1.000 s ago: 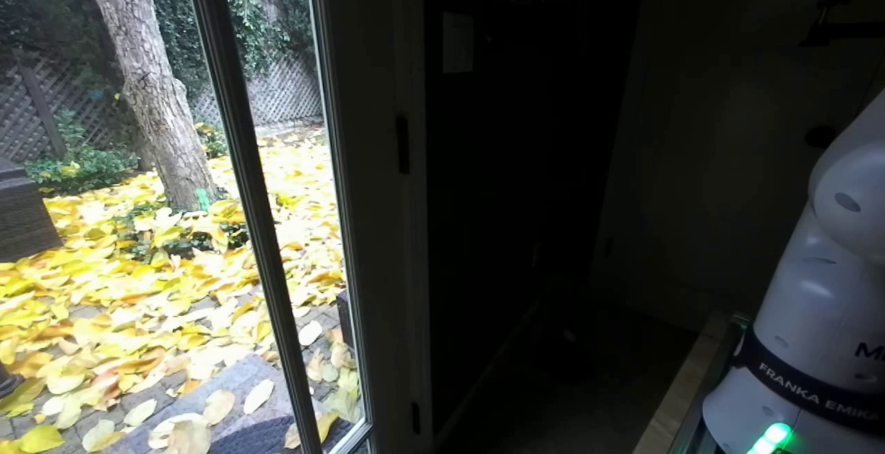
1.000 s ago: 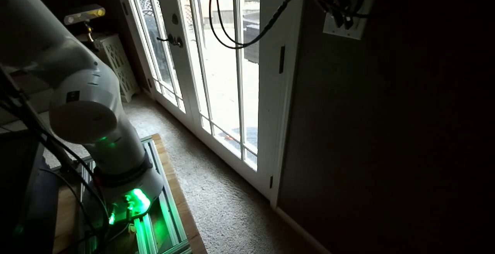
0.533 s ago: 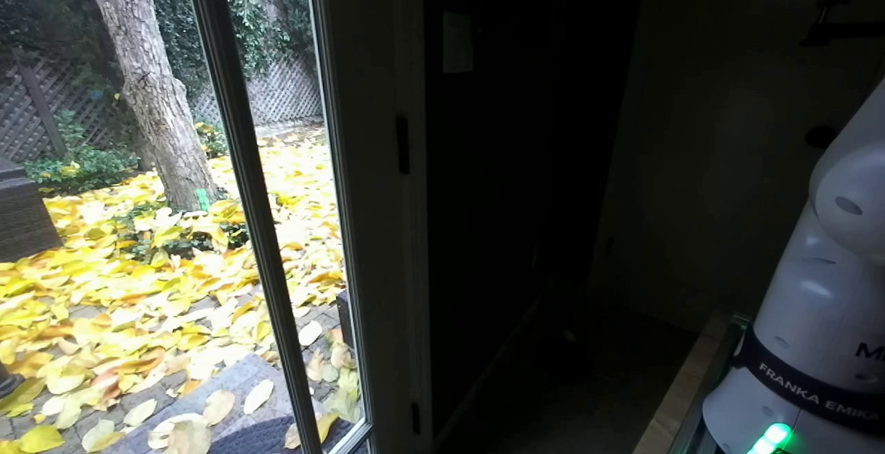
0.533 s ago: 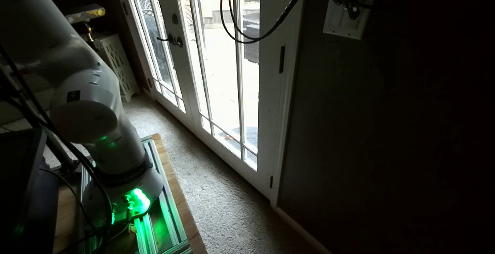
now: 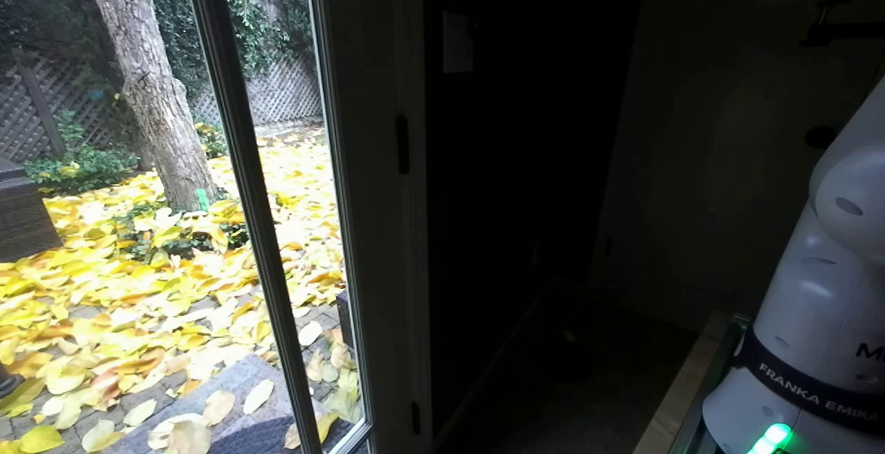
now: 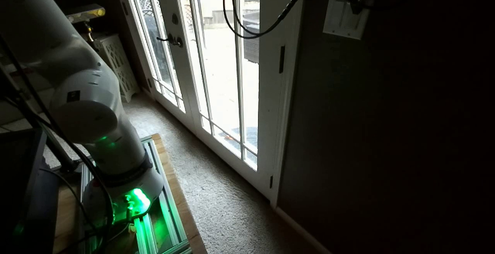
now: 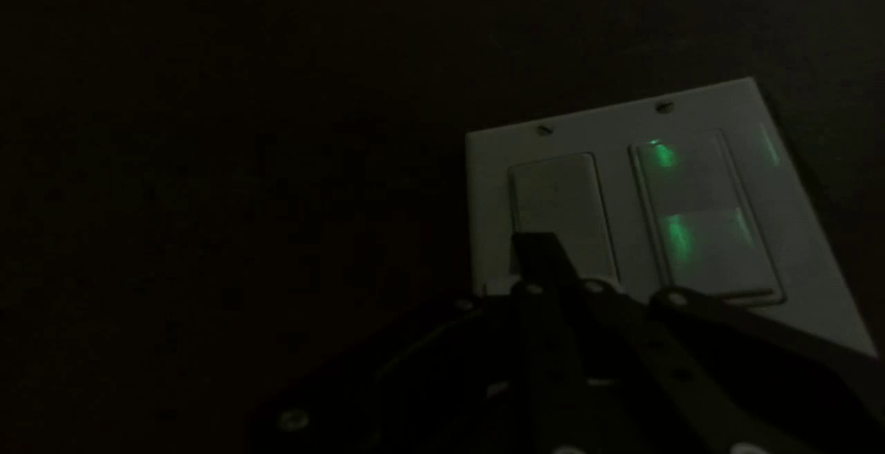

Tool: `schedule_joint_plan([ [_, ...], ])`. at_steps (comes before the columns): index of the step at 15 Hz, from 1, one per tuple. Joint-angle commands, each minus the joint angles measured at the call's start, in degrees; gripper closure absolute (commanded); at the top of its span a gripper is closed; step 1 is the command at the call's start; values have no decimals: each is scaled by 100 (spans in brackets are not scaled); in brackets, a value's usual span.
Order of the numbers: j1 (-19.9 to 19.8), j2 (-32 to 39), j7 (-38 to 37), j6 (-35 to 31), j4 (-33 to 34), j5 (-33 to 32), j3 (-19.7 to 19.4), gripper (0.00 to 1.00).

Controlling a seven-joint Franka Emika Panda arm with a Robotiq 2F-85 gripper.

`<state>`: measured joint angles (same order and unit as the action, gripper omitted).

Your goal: Turn on the light

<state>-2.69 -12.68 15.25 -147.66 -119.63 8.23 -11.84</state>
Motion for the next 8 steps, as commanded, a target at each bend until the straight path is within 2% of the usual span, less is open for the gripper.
schedule_joint_plan([
  [1, 185, 41, 178, 44, 62, 640, 1, 98],
  [3, 209, 16, 157, 68, 38, 872, 9, 98],
  [5, 235, -41, 78, 389, 23, 1140, 20, 98],
  [8, 178, 7, -378, 744, 90, 1332, 85, 97],
])
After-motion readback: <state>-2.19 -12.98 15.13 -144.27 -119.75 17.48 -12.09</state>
